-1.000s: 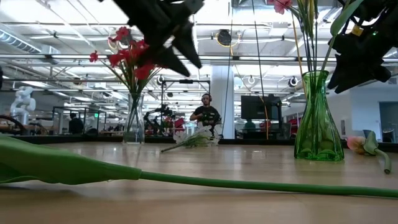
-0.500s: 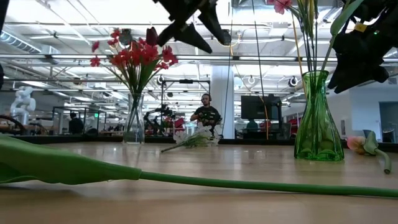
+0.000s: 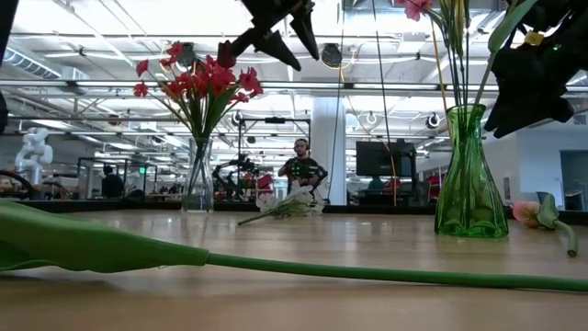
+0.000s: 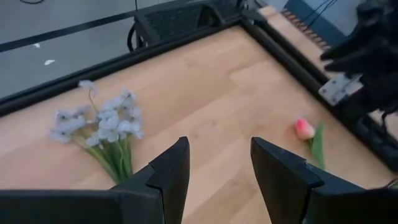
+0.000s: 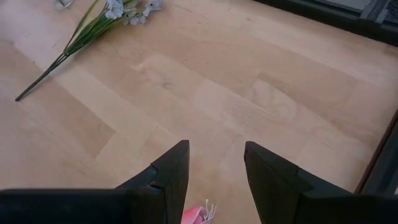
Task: Sort flowers into vase by color
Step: Put the white flowers into the green vase
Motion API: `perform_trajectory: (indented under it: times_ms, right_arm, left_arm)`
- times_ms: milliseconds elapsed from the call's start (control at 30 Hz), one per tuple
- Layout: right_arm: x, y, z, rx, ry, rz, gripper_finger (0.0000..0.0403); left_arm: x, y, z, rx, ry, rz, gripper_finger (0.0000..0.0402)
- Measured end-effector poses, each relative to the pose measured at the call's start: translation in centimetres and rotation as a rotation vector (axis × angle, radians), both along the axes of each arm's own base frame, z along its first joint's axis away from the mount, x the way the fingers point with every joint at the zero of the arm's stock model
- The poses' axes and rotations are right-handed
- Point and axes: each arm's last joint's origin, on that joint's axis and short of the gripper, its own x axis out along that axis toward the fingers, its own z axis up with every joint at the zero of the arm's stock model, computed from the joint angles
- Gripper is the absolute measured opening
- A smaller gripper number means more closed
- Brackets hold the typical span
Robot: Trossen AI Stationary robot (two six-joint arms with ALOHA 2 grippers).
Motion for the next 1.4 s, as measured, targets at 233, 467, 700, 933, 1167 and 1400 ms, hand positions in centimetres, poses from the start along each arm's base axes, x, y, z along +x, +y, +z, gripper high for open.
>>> perform_trajectory:
  times_ms: [233, 467, 700, 933, 1167, 1400]
  right_arm:
    - [0.0, 0.0, 0.0, 0.0, 0.0, 0.002, 0.0148]
    - [0.0, 0.0, 0.0, 0.0, -0.001, 0.002, 0.0148]
    - [0.0, 0.0, 0.0, 0.001, -0.002, 0.0, 0.0148]
    - [0.0, 0.0, 0.0, 0.001, -0.002, 0.0, 0.0148]
    - [0.0, 0.0, 0.0, 0.001, -0.002, 0.001, 0.0148]
    - [0.0, 0.0, 0.0, 0.002, -0.001, 0.001, 0.0148]
  left_arm:
    - [0.2, 1.5, 0.6, 0.0, -0.021, 0.037, 0.0175]
    - [2.1, 4.2, -2.2, -0.077, 0.023, -0.009, 0.0175]
    - [4.1, 6.1, -7.1, -0.116, 0.146, 0.021, 0.0175]
    - [4.9, 7.3, -12.2, -0.198, 0.323, 0.025, 0.0175]
    - [4.1, 7.8, -14.9, -0.287, 0.46, 0.14, 0.0176]
    - [3.2, 8.4, -15.2, -0.338, 0.499, 0.252, 0.0176]
